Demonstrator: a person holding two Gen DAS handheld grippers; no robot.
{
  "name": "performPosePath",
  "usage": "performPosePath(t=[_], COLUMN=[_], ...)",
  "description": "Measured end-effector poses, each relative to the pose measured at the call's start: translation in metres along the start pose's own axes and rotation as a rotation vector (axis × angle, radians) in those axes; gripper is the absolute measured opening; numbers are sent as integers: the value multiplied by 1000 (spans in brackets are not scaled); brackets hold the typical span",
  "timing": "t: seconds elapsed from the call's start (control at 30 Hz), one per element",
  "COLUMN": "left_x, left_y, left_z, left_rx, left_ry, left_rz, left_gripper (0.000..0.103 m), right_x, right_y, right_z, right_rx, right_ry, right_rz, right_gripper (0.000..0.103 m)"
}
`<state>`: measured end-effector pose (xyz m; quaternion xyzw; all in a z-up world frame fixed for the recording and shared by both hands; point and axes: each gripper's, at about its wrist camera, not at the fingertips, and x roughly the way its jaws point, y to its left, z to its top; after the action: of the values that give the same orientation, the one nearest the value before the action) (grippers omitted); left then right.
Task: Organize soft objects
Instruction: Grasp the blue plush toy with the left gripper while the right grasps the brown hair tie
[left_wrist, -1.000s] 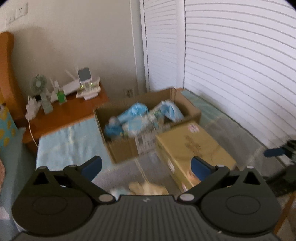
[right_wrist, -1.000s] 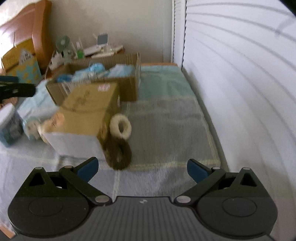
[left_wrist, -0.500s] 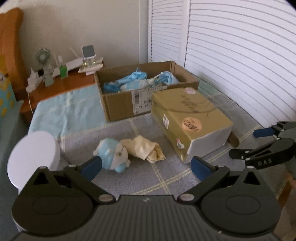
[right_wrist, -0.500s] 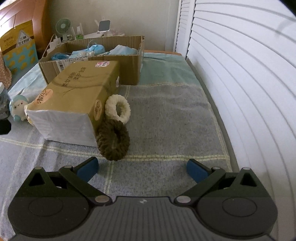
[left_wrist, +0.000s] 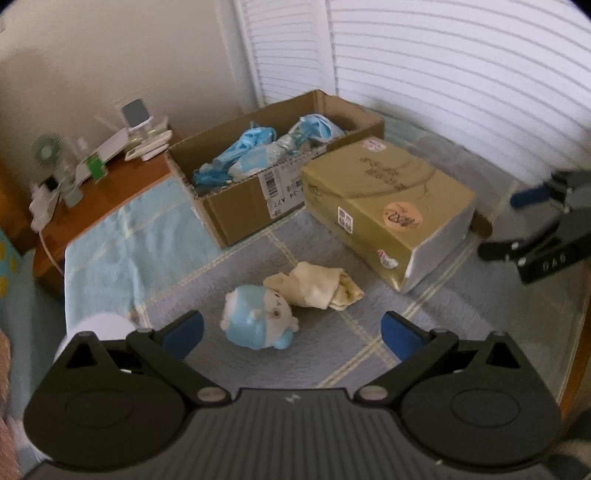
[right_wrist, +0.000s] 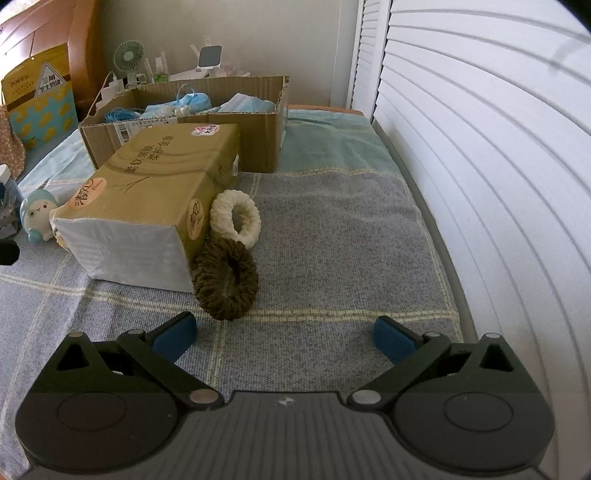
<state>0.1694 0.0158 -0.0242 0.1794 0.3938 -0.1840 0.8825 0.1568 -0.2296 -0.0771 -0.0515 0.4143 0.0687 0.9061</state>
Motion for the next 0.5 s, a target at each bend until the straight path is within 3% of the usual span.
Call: performPosePath(t=[0.5], left_x=[18], left_y=[7], left_z=[9], left_rx=[103], left_ry=[34], left_rz=[-7], left_gripper=[100], right_x=[-2], right_y=[3], right_z=[14], right_rx=[-28], right_ry=[-22], right_rz=[-78], right_gripper=[103])
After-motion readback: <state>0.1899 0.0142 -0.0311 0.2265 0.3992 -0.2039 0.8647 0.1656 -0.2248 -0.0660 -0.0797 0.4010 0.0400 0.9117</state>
